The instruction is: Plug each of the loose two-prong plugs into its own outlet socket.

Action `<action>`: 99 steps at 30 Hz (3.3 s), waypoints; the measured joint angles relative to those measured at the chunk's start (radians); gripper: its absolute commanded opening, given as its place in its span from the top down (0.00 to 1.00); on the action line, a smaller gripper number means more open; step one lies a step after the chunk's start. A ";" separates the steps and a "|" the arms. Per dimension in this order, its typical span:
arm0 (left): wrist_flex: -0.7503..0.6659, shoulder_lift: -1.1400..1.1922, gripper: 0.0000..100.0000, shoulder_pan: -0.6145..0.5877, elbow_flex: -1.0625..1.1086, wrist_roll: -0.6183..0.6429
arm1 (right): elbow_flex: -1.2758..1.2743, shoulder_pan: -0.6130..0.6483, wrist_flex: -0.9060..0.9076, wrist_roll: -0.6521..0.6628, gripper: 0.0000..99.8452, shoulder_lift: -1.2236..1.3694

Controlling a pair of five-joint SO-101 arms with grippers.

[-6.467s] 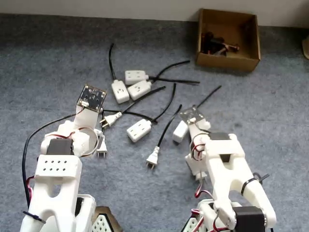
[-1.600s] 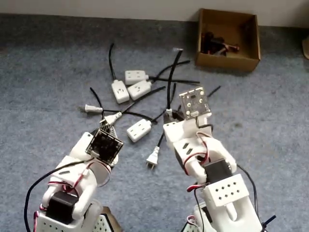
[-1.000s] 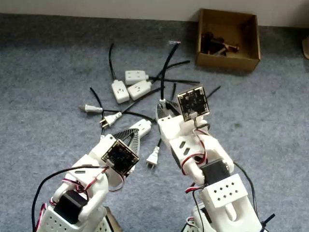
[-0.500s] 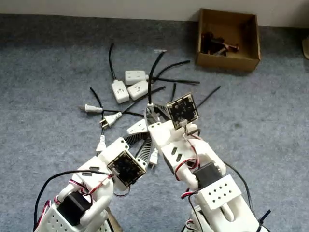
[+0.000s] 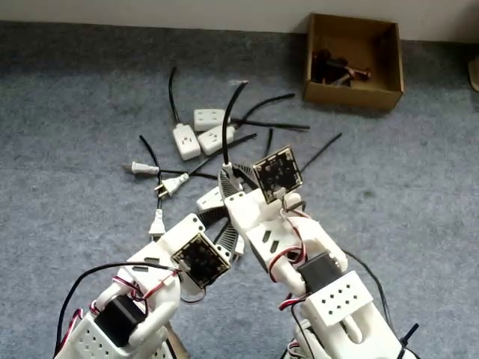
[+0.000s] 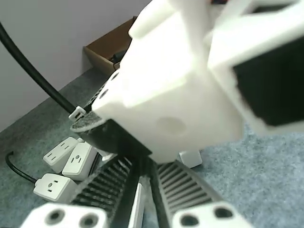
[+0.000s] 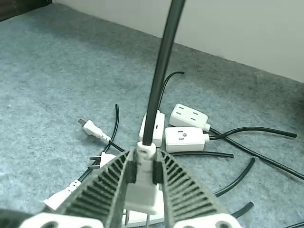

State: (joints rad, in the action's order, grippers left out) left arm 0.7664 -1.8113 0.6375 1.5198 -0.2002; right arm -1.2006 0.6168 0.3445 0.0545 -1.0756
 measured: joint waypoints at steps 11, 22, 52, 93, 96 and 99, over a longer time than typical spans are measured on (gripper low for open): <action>-0.002 0.000 0.99 0.000 0.021 0.000 | 0.000 0.000 0.000 0.000 0.99 0.000; -0.029 0.000 0.99 -0.054 0.028 -0.002 | 0.000 0.000 0.000 0.000 0.99 0.000; -0.147 0.000 0.99 -0.104 0.118 -0.002 | 0.002 0.002 0.058 0.002 0.99 -0.104; -0.249 0.003 0.99 -0.149 0.152 0.003 | 0.025 0.035 0.130 0.002 0.99 -0.153; -0.249 0.003 0.99 -0.149 0.152 0.003 | 0.025 0.035 0.130 0.002 0.99 -0.157; -0.259 0.003 0.99 -0.163 0.152 0.003 | 0.025 0.035 0.130 0.002 0.99 -0.157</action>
State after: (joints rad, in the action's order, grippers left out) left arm 0.5071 -1.8082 0.4749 1.6717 -0.1972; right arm -1.1761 0.6521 0.4749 0.0560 -1.2321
